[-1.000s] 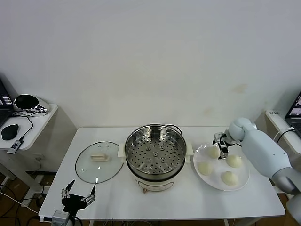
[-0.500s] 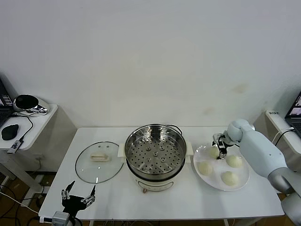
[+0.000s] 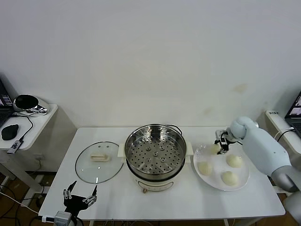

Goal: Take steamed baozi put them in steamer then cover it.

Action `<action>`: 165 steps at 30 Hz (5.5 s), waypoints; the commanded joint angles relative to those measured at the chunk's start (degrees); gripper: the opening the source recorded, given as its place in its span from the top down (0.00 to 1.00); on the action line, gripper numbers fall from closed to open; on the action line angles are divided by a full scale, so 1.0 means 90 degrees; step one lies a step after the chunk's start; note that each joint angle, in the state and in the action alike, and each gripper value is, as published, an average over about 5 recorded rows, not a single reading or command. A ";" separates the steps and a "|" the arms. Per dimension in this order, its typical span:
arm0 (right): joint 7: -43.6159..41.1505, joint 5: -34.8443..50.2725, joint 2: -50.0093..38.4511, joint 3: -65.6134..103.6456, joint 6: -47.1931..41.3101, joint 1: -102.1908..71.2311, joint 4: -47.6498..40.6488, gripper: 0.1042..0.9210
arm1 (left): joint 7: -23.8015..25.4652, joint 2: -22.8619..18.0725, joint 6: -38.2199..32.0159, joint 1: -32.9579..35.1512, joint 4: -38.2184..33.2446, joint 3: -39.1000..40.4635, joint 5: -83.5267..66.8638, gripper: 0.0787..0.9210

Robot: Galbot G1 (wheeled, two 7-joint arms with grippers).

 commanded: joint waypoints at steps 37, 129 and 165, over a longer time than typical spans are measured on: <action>-0.1985 0.2107 0.2917 -0.2577 0.5341 0.2913 -0.0309 0.44 | -0.0154 0.0014 0.0071 0.0122 -0.0147 -0.0290 0.0092 0.12; -0.0670 0.1738 -0.1713 -0.1679 -0.2436 0.0129 0.3394 0.12 | 0.0000 -0.0039 0.0344 0.0246 -0.0289 0.0038 0.0100 0.12; -0.0199 0.1060 -0.0496 -0.1301 -0.2147 -0.0774 0.2171 0.12 | -0.0007 0.0005 0.0388 0.0132 0.0155 0.0183 0.0212 0.12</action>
